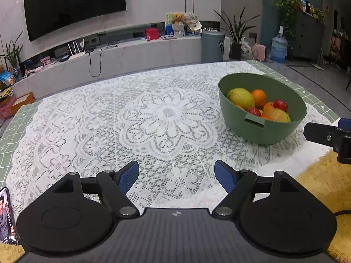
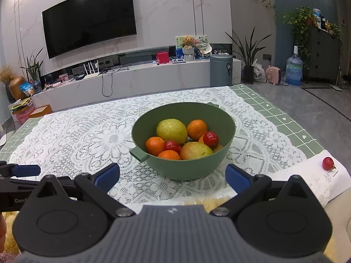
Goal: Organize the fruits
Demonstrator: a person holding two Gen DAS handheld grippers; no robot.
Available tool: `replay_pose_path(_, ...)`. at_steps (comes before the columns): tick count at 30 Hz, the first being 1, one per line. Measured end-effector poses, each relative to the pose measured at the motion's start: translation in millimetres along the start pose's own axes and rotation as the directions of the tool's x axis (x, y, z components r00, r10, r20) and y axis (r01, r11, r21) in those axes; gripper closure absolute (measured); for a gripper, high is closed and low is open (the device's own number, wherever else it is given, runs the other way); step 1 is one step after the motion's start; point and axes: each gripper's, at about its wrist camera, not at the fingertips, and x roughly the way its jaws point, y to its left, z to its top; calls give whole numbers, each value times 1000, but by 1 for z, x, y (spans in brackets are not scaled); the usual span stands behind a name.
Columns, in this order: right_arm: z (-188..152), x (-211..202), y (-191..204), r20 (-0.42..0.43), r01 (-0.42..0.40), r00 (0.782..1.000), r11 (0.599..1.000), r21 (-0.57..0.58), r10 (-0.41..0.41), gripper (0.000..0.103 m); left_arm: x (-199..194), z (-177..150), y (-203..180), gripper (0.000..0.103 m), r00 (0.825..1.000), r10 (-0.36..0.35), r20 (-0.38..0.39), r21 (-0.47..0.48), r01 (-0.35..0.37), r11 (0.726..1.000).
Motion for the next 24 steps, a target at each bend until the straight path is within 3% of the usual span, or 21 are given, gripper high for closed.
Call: replay_pose_path(24, 0, -1, 1, 8, 1, 1000, 1000, -16, -1, 4, -1, 0, -2, 11, 1000, 1, -9, 6, -1, 1000)
